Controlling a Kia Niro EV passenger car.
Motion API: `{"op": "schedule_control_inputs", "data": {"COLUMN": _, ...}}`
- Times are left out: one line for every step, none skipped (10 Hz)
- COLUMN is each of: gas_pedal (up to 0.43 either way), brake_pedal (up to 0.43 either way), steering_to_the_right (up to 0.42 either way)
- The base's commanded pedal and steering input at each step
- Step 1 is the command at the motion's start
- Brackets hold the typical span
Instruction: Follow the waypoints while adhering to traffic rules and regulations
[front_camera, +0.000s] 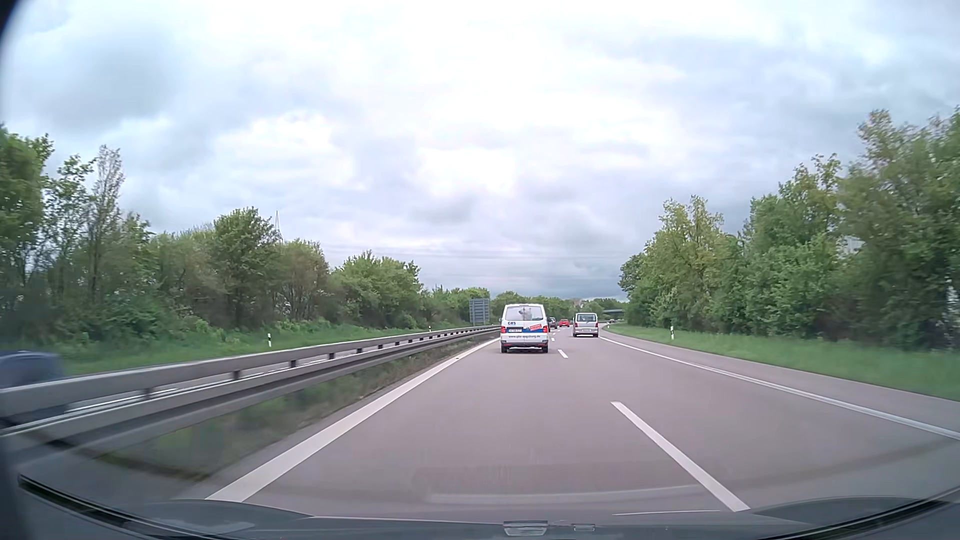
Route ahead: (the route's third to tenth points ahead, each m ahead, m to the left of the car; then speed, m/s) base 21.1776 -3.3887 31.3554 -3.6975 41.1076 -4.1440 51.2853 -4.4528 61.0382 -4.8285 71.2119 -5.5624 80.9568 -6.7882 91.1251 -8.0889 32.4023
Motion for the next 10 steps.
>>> {"op": "schedule_control_inputs", "data": {"gas_pedal": 0.449, "brake_pedal": 0.012, "steering_to_the_right": 0.008}}
{"op": "schedule_control_inputs", "data": {"gas_pedal": 0.449, "brake_pedal": 0.012, "steering_to_the_right": 0.008}}
{"op": "schedule_control_inputs", "data": {"gas_pedal": 0.441, "brake_pedal": 0.012, "steering_to_the_right": 0.009}}
{"op": "schedule_control_inputs", "data": {"gas_pedal": 0.441, "brake_pedal": 0.012, "steering_to_the_right": 0.009}}
{"op": "schedule_control_inputs", "data": {"gas_pedal": 0.429, "brake_pedal": 0.012, "steering_to_the_right": 0.009}}
{"op": "schedule_control_inputs", "data": {"gas_pedal": 0.378, "brake_pedal": 0.012, "steering_to_the_right": 0.010}}
{"op": "schedule_control_inputs", "data": {"gas_pedal": 0.311, "brake_pedal": 0.012, "steering_to_the_right": 0.010}}
{"op": "schedule_control_inputs", "data": {"gas_pedal": 0.280, "brake_pedal": 0.012, "steering_to_the_right": 0.010}}
{"op": "schedule_control_inputs", "data": {"gas_pedal": 0.268, "brake_pedal": 0.012, "steering_to_the_right": 0.010}}
{"op": "schedule_control_inputs", "data": {"gas_pedal": 0.248, "brake_pedal": 0.012, "steering_to_the_right": 0.011}}
